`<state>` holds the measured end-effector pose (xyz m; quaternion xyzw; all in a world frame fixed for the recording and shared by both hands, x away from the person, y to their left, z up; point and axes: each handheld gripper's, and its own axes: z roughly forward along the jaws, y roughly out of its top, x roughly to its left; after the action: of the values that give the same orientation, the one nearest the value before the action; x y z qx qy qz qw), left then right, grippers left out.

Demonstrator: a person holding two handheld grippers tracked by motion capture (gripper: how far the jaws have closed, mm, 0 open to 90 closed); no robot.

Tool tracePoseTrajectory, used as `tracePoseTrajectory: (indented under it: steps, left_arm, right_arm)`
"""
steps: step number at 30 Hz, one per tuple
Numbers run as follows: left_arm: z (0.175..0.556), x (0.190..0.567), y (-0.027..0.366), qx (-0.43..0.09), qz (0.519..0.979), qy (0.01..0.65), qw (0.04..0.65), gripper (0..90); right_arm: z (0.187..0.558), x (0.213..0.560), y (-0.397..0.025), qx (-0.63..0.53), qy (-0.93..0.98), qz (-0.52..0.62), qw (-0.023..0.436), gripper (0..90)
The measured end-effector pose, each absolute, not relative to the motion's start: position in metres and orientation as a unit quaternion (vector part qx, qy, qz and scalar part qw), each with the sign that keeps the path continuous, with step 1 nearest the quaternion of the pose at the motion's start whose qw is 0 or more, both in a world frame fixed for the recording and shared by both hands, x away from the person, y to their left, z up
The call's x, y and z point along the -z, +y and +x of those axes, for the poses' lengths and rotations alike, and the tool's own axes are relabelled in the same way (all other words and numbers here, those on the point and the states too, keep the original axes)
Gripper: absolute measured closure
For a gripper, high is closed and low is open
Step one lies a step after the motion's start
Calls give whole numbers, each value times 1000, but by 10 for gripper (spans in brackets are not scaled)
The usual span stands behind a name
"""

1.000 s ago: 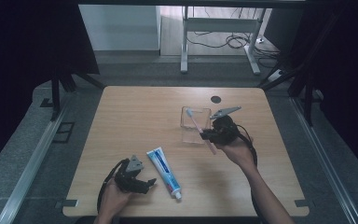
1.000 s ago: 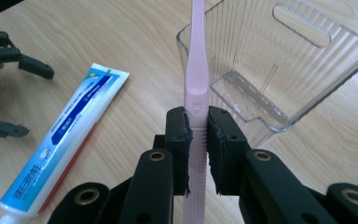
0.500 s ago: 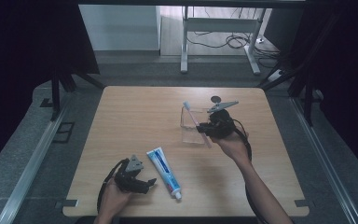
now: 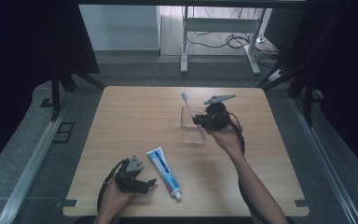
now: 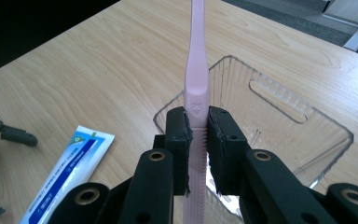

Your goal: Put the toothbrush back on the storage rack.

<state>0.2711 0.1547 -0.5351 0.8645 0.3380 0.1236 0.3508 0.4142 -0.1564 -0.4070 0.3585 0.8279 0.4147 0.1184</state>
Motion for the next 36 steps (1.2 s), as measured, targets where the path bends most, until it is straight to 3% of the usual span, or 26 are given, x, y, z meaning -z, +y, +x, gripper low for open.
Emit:
tracePoseTrajectory:
  steps: [22, 36]
  left_arm:
    - [271, 535, 156, -127, 864, 339, 350, 130]
    - [271, 533, 157, -124, 858, 341, 364, 130]
  right_arm:
    - [436, 402, -149, -436, 806, 372, 145, 789]
    - [447, 421, -143, -411, 816, 375, 157, 789]
